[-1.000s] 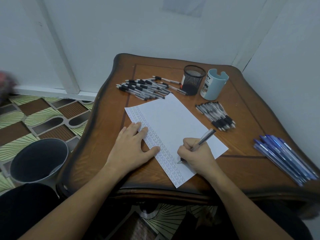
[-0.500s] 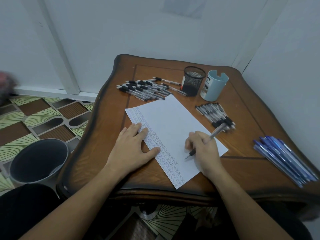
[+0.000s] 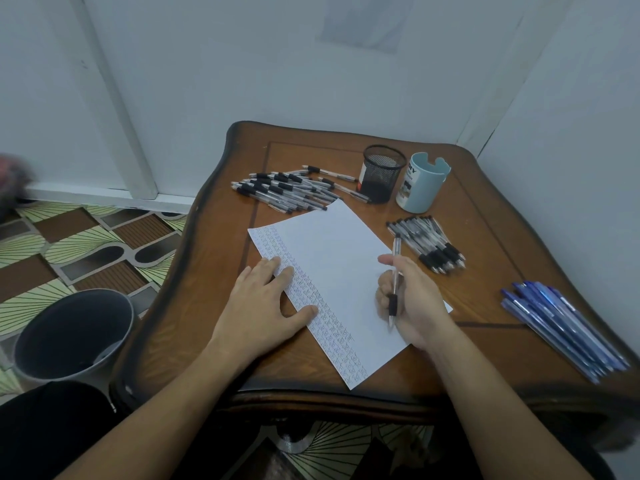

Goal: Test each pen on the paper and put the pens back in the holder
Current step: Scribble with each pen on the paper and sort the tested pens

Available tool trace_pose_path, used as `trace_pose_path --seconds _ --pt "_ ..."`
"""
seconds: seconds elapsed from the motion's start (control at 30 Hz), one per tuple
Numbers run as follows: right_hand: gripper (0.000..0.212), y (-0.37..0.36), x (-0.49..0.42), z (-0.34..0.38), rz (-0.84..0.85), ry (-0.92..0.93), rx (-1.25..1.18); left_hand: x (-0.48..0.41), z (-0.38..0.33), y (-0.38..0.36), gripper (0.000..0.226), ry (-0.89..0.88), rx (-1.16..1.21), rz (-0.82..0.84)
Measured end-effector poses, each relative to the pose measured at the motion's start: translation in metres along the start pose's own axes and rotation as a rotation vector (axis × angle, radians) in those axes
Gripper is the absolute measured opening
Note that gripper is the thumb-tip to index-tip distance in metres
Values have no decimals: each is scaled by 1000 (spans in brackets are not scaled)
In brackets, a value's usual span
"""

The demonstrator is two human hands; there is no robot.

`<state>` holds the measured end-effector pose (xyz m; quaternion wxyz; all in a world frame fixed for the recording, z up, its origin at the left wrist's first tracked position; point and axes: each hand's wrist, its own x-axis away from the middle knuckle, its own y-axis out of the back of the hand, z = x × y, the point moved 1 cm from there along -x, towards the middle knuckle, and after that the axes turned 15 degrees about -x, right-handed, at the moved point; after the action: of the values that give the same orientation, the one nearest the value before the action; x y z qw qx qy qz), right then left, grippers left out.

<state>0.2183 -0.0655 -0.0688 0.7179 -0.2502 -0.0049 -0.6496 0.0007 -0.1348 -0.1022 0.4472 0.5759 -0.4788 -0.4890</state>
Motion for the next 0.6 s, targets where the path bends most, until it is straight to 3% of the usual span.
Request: trace_pose_path --seconds 0.1,0.2,0.3,0.43,0.6 --pt "27 4 -8 21 29 -83 114 -1 0 -1 97 -3 -4 -6" --pt "25 7 -18 48 -51 120 579 -1 0 -1 97 -1 -2 -2" --pt "36 17 -36 77 -173 364 977 -1 0 -1 98 -1 1 -1" --pt "26 33 -59 101 -333 428 1093 -1 0 1 99 1 5 -6" --pt "20 45 -72 98 -357 277 1139 -1 0 3 101 5 -8 -11"
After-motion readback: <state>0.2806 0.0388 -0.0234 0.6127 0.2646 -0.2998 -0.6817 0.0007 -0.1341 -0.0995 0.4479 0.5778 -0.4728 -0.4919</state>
